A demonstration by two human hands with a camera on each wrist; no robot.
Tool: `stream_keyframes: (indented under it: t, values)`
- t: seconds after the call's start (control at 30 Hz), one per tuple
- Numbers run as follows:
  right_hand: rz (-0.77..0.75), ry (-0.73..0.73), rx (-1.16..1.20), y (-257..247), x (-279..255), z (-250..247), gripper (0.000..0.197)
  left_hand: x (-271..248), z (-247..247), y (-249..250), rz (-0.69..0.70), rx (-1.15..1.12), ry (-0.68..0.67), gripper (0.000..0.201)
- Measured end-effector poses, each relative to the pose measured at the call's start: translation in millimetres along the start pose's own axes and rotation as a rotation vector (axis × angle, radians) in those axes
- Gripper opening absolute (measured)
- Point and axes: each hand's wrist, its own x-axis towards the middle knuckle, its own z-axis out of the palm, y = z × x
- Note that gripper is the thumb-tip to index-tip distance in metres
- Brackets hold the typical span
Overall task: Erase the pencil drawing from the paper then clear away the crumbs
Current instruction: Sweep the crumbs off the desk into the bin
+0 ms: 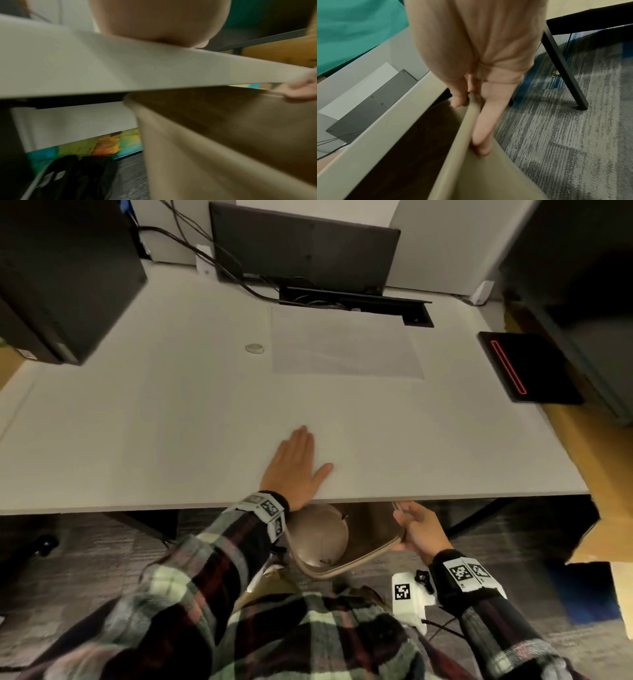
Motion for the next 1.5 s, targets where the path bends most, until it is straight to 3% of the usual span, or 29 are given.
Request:
stream_keyframes:
  t: [0.27,0.33,0.4,0.5,0.6,0.67,0.7,0.77,0.83,0.93,1.0,1.1,1.33,1.5]
  values:
    - [-0.001,0.081,0.049,13,-12,-32,0.019,-14,26,80,0.555,0.098,-0.279,0.063]
    - [-0.005,0.096,0.081,17,-15,-39,0.018,-17,17,87,0.575,-0.071,-0.300,0.054]
    - [-0.007,0.115,0.096,19,-17,-45,0.018,-9,8,87,0.501,-0.225,-0.164,0.047]
    - [-0.006,0.141,0.114,19,-17,-49,0.020,11,9,80,0.373,-0.068,-0.053,0.054]
    - [-0.007,0.142,0.126,21,-16,-50,0.020,8,24,89,0.539,0.082,-0.246,0.053]
    - [-0.001,0.141,0.133,23,-15,-51,0.020,0,27,99,0.594,-0.058,-0.375,0.046]
    - [0.005,0.143,0.136,24,-15,-52,0.020,0,24,99,0.563,-0.204,-0.330,0.043]
    - [0.012,0.156,0.139,25,-15,-53,0.021,17,14,88,0.376,-0.462,-0.005,0.039]
    - [0.020,0.165,0.140,26,-16,-55,0.021,42,3,65,0.068,-0.380,0.293,0.046]
    - [0.032,0.180,0.160,26,-17,-61,0.021,68,-10,33,-0.404,-0.178,0.268,0.065]
    - [0.038,0.194,0.179,26,-19,-65,0.020,76,-10,32,-0.501,-0.174,0.197,0.071]
    - [0.049,0.219,0.206,29,-21,-75,0.018,87,-3,57,-0.359,-0.105,0.098,0.073]
    - [0.069,0.280,0.265,38,-24,-102,0.018,96,20,144,0.288,0.091,-0.201,0.070]
    - [0.060,0.295,0.292,43,-27,-115,0.019,69,34,166,0.651,0.219,-0.308,0.068]
